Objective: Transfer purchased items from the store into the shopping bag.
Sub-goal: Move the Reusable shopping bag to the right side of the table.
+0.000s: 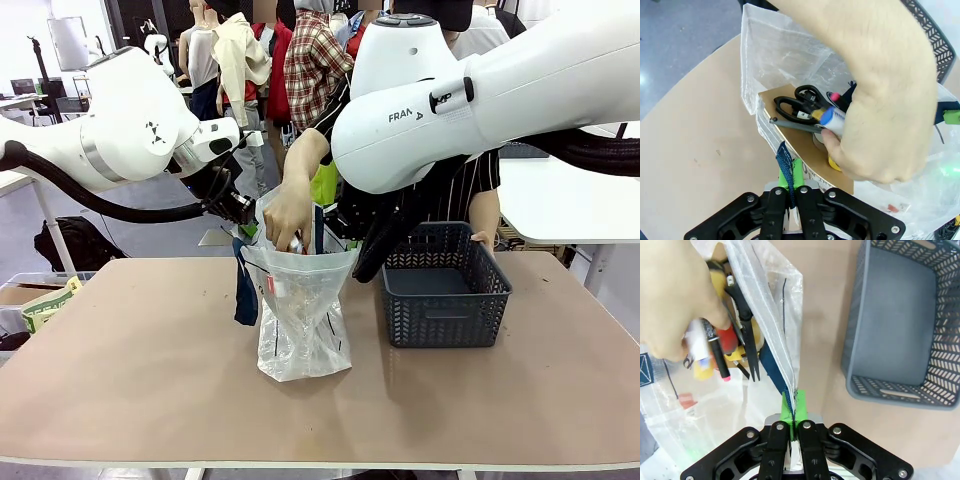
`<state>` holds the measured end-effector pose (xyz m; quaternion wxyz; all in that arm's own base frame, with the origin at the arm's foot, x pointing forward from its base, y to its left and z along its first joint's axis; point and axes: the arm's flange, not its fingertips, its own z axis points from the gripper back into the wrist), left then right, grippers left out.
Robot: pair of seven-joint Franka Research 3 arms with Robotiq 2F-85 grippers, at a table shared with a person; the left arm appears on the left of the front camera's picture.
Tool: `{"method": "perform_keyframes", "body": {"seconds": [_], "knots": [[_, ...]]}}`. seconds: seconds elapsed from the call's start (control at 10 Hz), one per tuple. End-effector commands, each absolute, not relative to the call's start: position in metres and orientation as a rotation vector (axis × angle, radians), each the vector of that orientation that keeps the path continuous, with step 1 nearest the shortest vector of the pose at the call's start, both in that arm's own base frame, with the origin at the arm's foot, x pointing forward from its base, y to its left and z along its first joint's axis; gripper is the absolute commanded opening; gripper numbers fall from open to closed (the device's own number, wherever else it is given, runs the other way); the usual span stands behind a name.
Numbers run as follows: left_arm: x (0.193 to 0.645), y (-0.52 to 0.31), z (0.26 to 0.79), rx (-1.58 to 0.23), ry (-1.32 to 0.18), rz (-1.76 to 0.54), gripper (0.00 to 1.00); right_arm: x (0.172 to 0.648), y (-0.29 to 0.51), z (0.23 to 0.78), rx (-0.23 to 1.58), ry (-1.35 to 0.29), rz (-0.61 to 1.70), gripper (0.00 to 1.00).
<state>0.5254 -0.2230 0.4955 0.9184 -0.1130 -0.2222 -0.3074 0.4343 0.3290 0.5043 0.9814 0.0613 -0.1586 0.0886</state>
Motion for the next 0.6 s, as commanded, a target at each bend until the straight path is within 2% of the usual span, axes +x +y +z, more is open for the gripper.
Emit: {"method": "perform_keyframes", "body": {"seconds": [0.0,0.5], "knots": [[0.5257,-0.2224,0.4983,-0.228,-0.457,-0.632,0.0,0.4339,0.3274,0.5051,0.129,-0.319,0.176,0.0],[0.5257,-0.2224,0.4983,-0.228,-0.457,-0.632,0.0,0.4339,0.3274,0.5051,0.129,-0.319,0.176,0.0]]}}
